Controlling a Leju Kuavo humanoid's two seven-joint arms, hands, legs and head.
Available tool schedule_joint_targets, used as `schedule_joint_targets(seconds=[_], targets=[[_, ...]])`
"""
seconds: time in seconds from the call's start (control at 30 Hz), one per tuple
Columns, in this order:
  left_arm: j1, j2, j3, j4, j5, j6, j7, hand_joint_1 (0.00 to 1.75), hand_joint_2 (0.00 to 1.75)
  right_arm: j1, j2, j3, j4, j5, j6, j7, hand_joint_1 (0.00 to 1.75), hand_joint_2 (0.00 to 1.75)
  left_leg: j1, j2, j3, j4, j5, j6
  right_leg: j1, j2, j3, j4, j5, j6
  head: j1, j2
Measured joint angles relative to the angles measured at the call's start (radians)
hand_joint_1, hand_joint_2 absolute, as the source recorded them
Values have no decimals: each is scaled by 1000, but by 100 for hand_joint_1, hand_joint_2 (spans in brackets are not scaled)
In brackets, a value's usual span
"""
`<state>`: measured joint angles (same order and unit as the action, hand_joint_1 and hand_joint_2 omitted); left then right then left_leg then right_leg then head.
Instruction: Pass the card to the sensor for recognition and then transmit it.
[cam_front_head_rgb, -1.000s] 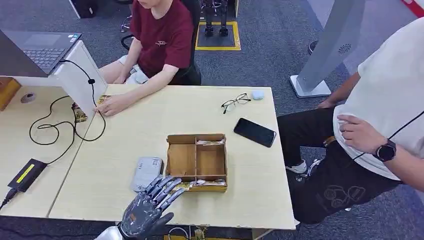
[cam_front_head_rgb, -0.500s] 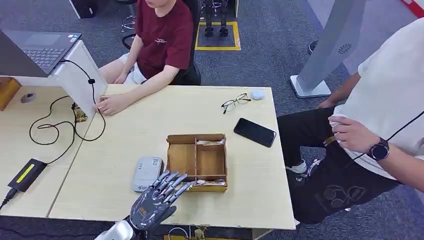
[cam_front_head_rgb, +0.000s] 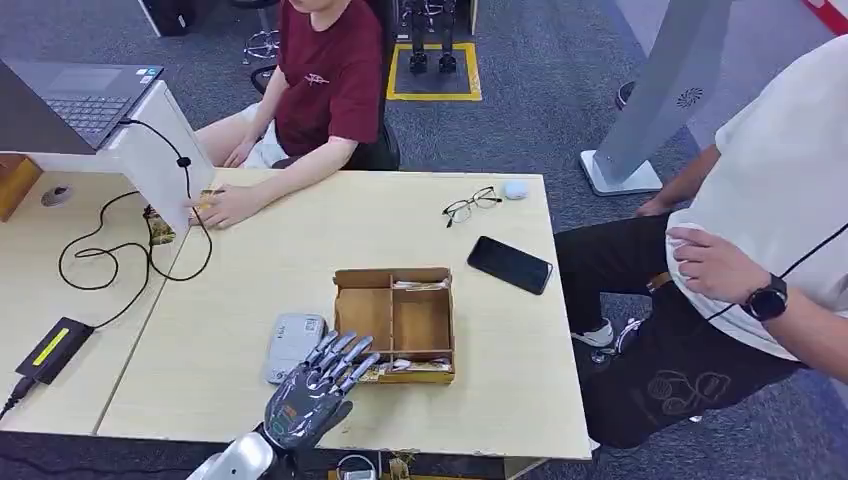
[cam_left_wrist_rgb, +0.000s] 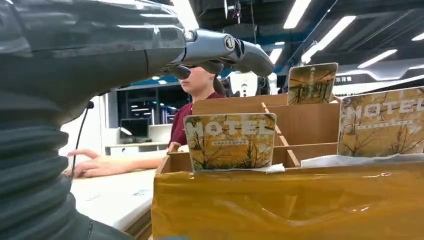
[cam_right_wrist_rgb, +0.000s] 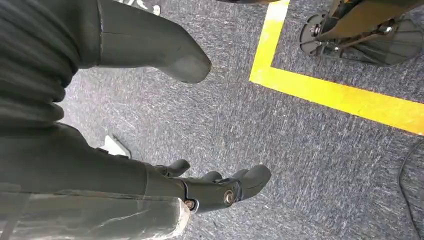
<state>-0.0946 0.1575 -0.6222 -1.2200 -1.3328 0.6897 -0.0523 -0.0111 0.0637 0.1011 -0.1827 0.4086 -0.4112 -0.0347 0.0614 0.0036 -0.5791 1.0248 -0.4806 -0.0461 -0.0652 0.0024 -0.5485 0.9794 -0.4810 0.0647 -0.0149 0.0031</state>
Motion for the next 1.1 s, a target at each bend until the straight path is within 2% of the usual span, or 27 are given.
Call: schedule_joint_targets(seconds=[0.27,0.37,0.4,0.43,0.77,0.8,0.87,0.9,0.93,1.1], targets=[[1,-1,-3,1,91,-9,-45,0,175,1,0,-8,0,8,-2,-1,0,175,0,0,0,0,0,0,0,0,0,0,0,0,0,0],[2,-1,-5,-2,101,-12,-45,0,175,1,0,-11,0,12,-2,-1,0,175,0,0,0,0,0,0,0,0,0,0,0,0,0,0],[2,-1,-5,-2,105,-17,-45,157,175,1,0,-12,0,12,-2,-1,0,175,0,0,0,0,0,0,0,0,0,0,0,0,0,0],[2,-1,-5,-2,110,-24,-47,171,175,1,0,-13,0,12,-2,-1,0,175,0,0,0,0,0,0,0,0,0,0,0,0,0,0],[0,4,-7,-2,160,-75,-65,175,175,1,0,-26,0,12,-6,-7,0,175,0,0,0,0,0,0,0,0,0,0,0,0,0,0],[-1,4,-8,-2,166,-79,-65,159,175,1,0,-26,0,13,-6,-7,0,175,0,0,0,0,0,0,0,0,0,0,0,0,0,0],[-3,4,-8,-2,174,-84,-68,155,175,1,1,-29,0,12,-8,-7,0,175,0,0,0,0,0,0,0,0,0,0,0,0,0,0],[-4,4,-8,-2,175,-85,-72,161,175,1,1,-29,0,12,-8,-7,0,175,0,0,0,0,0,0,0,0,0,0,0,0,0,0],[-4,4,-8,-2,178,-86,-77,175,175,1,1,-29,0,12,-8,-7,0,175,0,0,0,0,0,0,0,0,0,0,0,0,0,0],[-6,5,-8,-2,188,-89,-83,175,175,0,1,-32,0,12,-6,-7,0,175,0,0,0,0,0,0,0,0,0,0,0,0,0,0]])
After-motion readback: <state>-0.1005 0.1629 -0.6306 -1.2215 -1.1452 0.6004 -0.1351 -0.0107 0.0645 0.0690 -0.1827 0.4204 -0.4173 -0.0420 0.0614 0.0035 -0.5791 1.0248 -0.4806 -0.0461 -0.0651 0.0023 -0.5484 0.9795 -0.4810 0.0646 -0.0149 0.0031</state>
